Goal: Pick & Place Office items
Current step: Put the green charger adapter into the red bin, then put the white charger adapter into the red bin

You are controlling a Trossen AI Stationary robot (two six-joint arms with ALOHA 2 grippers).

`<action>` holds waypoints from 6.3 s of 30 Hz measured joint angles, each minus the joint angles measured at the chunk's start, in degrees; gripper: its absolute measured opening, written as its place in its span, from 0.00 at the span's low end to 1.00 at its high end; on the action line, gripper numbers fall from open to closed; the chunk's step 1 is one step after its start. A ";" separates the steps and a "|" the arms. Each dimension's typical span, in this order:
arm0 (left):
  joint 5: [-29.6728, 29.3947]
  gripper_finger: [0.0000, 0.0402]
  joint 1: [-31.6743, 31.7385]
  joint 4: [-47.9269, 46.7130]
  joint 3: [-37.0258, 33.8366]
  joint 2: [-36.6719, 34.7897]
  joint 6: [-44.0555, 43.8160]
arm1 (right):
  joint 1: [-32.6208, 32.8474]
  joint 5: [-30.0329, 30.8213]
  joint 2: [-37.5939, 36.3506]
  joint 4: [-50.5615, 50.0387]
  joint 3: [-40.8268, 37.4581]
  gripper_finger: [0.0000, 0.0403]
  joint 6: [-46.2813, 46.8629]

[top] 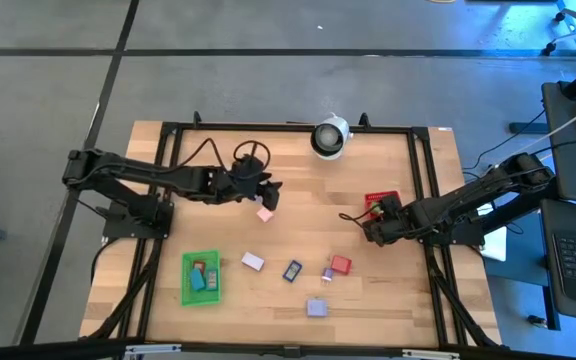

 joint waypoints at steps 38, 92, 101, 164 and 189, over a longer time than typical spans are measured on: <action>12.97 0.60 -1.82 -11.79 0.19 25.75 3.34 | -1.68 1.53 -0.02 -14.33 20.19 0.68 -16.49; -11.84 0.48 -5.07 33.72 7.69 9.04 50.49 | -8.65 15.84 -0.66 18.78 38.10 0.73 -40.44; -12.53 0.48 -5.92 33.25 7.60 10.66 47.67 | -11.65 7.05 4.93 29.47 38.12 0.84 -43.38; -8.05 0.65 -5.01 10.20 7.69 10.81 17.96 | -8.15 -8.09 -6.05 -23.89 31.18 0.31 -28.74; -1.66 0.65 0.05 -5.38 7.69 10.84 5.45 | -7.71 -12.21 -6.12 -7.83 4.92 0.31 -9.87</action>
